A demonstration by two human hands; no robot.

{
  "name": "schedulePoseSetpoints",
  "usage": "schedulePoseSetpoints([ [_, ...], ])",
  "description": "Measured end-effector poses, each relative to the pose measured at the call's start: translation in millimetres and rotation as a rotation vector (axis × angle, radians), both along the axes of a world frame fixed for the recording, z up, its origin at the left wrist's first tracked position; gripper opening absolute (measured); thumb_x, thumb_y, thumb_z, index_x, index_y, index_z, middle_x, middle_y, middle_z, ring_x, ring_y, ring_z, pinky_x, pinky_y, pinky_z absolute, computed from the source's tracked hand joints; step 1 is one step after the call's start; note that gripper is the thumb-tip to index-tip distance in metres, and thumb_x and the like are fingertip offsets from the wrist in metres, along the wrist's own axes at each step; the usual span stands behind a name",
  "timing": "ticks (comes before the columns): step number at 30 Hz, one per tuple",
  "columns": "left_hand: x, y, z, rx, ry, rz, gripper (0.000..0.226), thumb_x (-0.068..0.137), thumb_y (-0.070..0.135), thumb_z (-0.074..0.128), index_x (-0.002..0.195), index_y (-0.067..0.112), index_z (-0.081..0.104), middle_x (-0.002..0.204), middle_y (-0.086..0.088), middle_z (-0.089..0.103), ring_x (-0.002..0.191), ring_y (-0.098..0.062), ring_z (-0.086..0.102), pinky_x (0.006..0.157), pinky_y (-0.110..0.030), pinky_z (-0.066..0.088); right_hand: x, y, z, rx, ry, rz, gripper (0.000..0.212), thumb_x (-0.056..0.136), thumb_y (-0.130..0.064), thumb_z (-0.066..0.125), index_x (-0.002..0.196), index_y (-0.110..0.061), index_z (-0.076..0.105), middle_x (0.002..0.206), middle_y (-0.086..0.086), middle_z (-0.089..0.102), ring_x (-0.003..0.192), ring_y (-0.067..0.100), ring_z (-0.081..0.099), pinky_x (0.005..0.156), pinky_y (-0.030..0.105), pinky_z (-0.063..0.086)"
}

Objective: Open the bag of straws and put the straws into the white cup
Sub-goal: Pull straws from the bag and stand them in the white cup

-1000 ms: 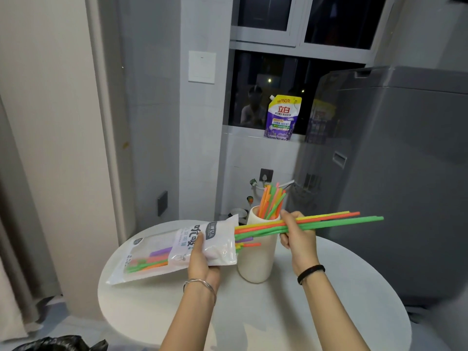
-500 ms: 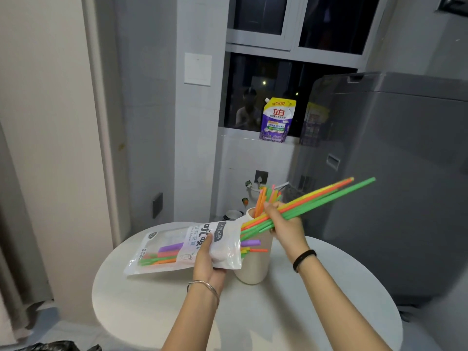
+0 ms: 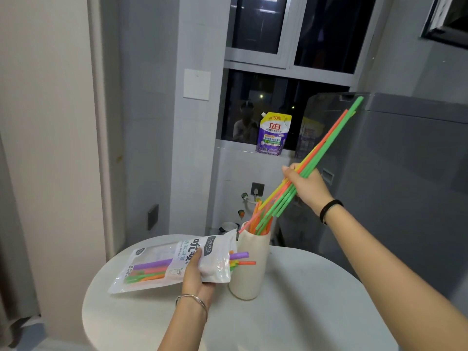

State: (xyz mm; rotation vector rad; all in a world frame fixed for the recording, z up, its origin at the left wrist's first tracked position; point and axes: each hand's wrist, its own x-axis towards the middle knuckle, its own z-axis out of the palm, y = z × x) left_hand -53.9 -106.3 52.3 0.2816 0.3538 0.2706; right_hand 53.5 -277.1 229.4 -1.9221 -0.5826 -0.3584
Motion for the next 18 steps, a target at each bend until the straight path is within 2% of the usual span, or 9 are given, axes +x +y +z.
schedulePoseSetpoints([
  [3,0,1,-1,0.018,-0.015,-0.007,0.039,0.098,0.017,0.048,0.137,0.014,0.047,0.089,-0.008,0.072,0.09,-0.028,0.061,0.072,-0.047,0.049,6,2,6,-0.032,-0.024,-0.024,0.034,0.094,-0.028,0.051,0.067,-0.008,0.049,0.063,0.002,0.05,0.059,0.013,0.054,0.059,0.022,0.044],
  [5,1,1,-1,0.03,-0.018,-0.01,0.03,0.099,0.017,0.047,0.128,0.015,0.05,0.073,-0.005,0.076,0.087,-0.026,0.061,0.069,-0.046,0.049,10,4,7,-0.07,-0.046,-0.038,0.033,0.094,-0.029,0.051,0.07,-0.006,0.05,0.066,0.007,0.05,0.064,0.018,0.055,0.065,0.029,0.049],
  [6,1,1,-1,0.026,-0.019,-0.008,0.03,0.099,0.017,0.047,0.129,0.015,0.05,0.072,-0.005,0.076,0.086,-0.026,0.061,0.07,-0.046,0.049,11,5,7,-0.093,-0.056,-0.038,0.034,0.094,-0.029,0.05,0.069,-0.007,0.049,0.066,0.009,0.05,0.066,0.021,0.056,0.069,0.035,0.051],
  [9,2,1,-2,0.023,-0.018,-0.006,0.041,0.099,0.017,0.047,0.139,0.012,0.047,0.094,-0.01,0.069,0.088,-0.028,0.06,0.072,-0.048,0.048,11,12,2,-0.163,-0.07,-0.025,0.038,0.093,-0.03,0.05,0.059,-0.013,0.043,0.062,0.006,0.047,0.065,0.024,0.054,0.074,0.042,0.052],
  [12,0,3,-3,0.046,-0.017,-0.026,0.036,0.099,0.019,0.047,0.134,0.011,0.049,0.092,-0.012,0.071,0.089,-0.031,0.061,0.061,-0.045,0.057,14,18,-7,-0.216,-0.056,-0.032,0.037,0.093,-0.033,0.049,0.064,-0.01,0.045,0.065,0.011,0.048,0.066,0.029,0.055,0.076,0.047,0.053],
  [15,0,3,-4,0.037,-0.014,-0.023,0.04,0.098,0.02,0.048,0.138,0.012,0.047,0.101,-0.011,0.067,0.093,-0.032,0.062,0.057,-0.044,0.058,18,25,-17,-0.26,-0.045,-0.032,0.038,0.093,-0.035,0.049,0.065,-0.01,0.047,0.064,0.011,0.05,0.069,0.036,0.059,0.076,0.05,0.054],
  [18,-1,3,-4,0.035,-0.025,-0.013,0.037,0.098,0.019,0.049,0.134,0.014,0.049,0.089,-0.01,0.072,0.085,-0.029,0.062,0.057,-0.043,0.056,20,31,-28,-0.318,-0.016,-0.03,0.039,0.092,-0.038,0.049,0.06,-0.015,0.048,0.061,0.001,0.054,0.068,0.029,0.061,0.077,0.048,0.055],
])
